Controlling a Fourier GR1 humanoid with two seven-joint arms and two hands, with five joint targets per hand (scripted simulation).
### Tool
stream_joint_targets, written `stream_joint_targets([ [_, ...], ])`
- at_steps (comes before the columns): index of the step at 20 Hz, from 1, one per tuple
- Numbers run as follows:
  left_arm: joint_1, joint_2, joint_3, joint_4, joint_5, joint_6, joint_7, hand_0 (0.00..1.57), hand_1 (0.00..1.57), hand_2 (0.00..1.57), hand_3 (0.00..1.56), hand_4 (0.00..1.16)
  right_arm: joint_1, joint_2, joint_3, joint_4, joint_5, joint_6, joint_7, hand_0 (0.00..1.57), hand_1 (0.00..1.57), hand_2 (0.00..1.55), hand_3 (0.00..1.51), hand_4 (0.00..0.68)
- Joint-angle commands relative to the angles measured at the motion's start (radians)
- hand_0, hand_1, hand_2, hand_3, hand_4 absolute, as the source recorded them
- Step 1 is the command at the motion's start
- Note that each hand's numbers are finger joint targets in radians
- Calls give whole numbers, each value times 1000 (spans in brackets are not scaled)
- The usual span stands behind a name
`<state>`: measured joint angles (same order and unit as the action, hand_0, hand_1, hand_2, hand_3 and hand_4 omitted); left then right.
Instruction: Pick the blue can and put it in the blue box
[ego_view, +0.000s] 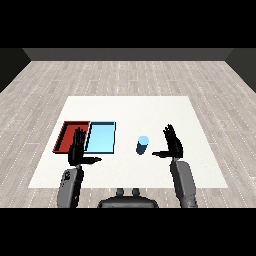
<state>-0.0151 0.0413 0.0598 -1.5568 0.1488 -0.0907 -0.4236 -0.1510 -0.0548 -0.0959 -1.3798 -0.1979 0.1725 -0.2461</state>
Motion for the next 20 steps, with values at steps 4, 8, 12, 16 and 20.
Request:
stream_joint_targets([
  [4,-68,-12,20,88,-7,26,-37,0,0,0,0,0,-37,52,16,115,12,-47,-26,0,0,0,0,0],
  [8,-7,-12,1,-14,-2,19,-14,0,0,0,0,0,-40,48,19,119,-7,-45,-8,0,0,0,0,0],
  [12,17,-33,-24,-33,-5,25,-18,0,0,0,0,0,-44,43,29,151,2,-59,-35,0,0,0,0,0],
  [16,-59,11,36,10,36,9,20,0,0,0,0,0,-72,54,39,250,9,-73,-92,0,0,0,0,0],
  [20,-26,-39,-29,45,-25,43,-56,0,0,0,0,0,-137,54,75,298,-21,-109,-43,0,0,0,0,0],
])
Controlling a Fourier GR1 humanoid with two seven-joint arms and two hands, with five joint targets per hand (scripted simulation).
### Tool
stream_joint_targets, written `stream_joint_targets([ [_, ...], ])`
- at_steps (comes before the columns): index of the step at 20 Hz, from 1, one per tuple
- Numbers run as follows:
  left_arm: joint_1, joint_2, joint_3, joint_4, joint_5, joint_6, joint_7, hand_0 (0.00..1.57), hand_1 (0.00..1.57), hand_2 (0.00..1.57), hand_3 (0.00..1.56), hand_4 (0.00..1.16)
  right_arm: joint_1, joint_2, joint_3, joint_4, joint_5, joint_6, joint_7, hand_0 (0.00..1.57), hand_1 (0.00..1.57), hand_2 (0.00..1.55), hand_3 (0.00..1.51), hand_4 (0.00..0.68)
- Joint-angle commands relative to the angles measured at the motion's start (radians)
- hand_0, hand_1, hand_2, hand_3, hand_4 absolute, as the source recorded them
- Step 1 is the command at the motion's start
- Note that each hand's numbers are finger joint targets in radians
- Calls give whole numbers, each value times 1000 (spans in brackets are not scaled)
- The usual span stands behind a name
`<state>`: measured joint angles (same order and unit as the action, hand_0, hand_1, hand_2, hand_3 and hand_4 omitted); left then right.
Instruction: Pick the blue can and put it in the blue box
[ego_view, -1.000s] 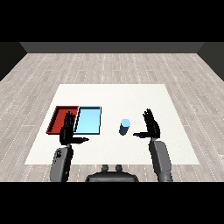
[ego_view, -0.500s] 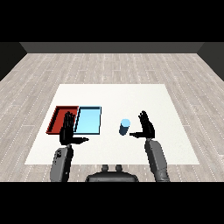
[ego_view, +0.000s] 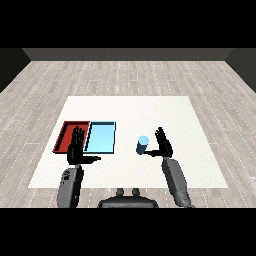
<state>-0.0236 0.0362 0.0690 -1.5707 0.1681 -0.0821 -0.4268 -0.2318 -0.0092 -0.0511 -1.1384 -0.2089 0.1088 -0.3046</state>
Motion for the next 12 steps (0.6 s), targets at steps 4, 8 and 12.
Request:
stream_joint_targets([
  [4,48,27,6,-110,22,-7,66,0,0,0,0,0,11,9,44,93,6,0,-82,0,0,0,0,0],
  [8,-26,28,23,-4,7,3,14,0,0,0,0,0,-32,9,51,98,-19,-3,-51,0,0,0,0,0],
  [12,74,20,7,-76,23,-22,15,0,0,0,0,0,-97,9,48,238,-39,-22,-125,0,0,0,0,0],
])
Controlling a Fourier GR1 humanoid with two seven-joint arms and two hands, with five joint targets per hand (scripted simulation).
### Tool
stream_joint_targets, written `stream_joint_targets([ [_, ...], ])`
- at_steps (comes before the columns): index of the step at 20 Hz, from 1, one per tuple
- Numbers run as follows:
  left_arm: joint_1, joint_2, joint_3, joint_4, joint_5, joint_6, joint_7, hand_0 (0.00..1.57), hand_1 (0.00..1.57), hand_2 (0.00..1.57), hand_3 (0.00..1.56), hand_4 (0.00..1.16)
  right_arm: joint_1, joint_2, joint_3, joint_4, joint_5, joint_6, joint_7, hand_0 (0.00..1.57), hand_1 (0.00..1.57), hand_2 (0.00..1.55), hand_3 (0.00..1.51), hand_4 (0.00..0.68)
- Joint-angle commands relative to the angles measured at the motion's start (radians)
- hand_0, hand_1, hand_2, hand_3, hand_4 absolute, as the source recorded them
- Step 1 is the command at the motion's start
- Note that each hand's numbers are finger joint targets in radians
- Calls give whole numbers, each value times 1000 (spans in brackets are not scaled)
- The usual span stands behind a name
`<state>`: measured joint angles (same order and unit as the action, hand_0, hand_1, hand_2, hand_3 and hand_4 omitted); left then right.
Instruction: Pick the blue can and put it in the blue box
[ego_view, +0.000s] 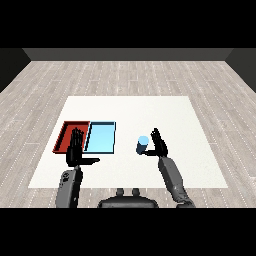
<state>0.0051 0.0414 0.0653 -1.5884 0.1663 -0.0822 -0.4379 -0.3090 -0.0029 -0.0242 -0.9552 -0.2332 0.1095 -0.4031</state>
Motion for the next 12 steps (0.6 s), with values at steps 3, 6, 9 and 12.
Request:
stream_joint_targets([
  [3,48,-18,-37,-60,-16,2,13,0,0,0,0,0,-95,3,88,66,-67,-107,3,0,0,0,0,0],
  [6,-61,16,26,64,-5,1,-2,0,0,0,0,0,-33,3,47,19,-16,-43,24,0,0,0,0,0],
  [9,-10,47,62,42,40,-61,-36,0,0,0,0,0,-24,3,62,-10,-37,-54,27,0,0,0,0,0],
  [12,14,-16,-23,-55,-20,18,28,0,0,0,0,0,-125,3,56,83,-68,-52,24,0,0,0,0,0],
])
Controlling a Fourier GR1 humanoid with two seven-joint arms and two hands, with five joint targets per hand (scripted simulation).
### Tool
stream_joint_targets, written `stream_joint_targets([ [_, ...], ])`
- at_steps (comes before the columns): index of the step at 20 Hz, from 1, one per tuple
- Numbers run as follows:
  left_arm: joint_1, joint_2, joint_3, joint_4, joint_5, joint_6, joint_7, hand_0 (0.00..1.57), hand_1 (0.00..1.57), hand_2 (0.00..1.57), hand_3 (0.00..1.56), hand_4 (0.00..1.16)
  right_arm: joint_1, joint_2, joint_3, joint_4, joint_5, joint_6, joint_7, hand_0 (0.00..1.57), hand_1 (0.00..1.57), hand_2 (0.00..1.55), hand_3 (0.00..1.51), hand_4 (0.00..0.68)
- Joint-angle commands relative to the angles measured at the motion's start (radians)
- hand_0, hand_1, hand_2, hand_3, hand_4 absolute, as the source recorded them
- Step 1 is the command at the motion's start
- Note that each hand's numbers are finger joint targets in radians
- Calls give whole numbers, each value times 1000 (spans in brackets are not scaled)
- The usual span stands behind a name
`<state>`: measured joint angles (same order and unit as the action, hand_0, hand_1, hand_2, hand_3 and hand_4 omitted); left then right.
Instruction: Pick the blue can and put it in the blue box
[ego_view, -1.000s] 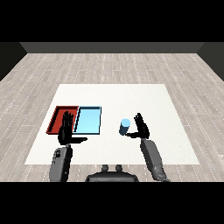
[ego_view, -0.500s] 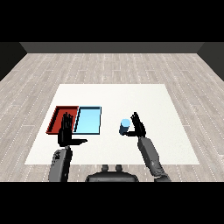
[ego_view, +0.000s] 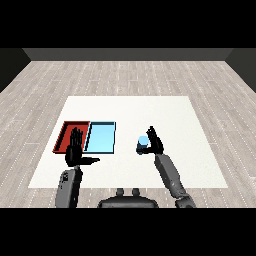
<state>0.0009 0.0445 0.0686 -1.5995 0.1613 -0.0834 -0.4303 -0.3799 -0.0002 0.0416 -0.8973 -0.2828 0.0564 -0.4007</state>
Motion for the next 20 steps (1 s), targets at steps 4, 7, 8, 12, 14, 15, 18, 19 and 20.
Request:
stream_joint_targets([
  [4,11,-31,-15,45,-43,33,-66,0,0,0,0,0,29,0,69,-50,-50,-51,19,0,0,0,0,0],
  [7,21,-3,-4,-35,9,-5,17,0,0,0,0,0,-129,0,12,234,-53,-7,-110,0,0,0,0,0],
  [8,-37,-20,-15,-13,-20,40,31,0,0,0,0,0,-156,0,81,260,-65,-42,-118,0,0,0,0,0],
  [12,85,13,12,-92,25,-22,7,0,0,0,0,0,-54,0,180,150,-130,-79,-102,0,0,0,0,0],
  [14,-18,16,28,3,4,6,13,0,0,0,0,0,-136,0,45,172,-71,-23,-31,0,0,0,0,0],
  [15,7,-9,5,15,0,-3,-26,0,0,0,0,0,-140,0,202,245,-203,-84,-156,0,0,0,0,0],
  [18,26,-42,-30,34,-36,12,-77,0,0,0,0,0,-104,0,84,192,-80,-40,-97,0,0,0,0,0],
  [19,27,-26,-19,-42,-9,17,-1,0,0,0,0,0,-69,0,80,141,-57,-62,-71,0,0,0,0,0],
  [20,35,-31,-29,-21,-37,27,-26,0,0,0,0,0,-124,0,120,255,-121,-78,-153,0,0,0,0,0],
])
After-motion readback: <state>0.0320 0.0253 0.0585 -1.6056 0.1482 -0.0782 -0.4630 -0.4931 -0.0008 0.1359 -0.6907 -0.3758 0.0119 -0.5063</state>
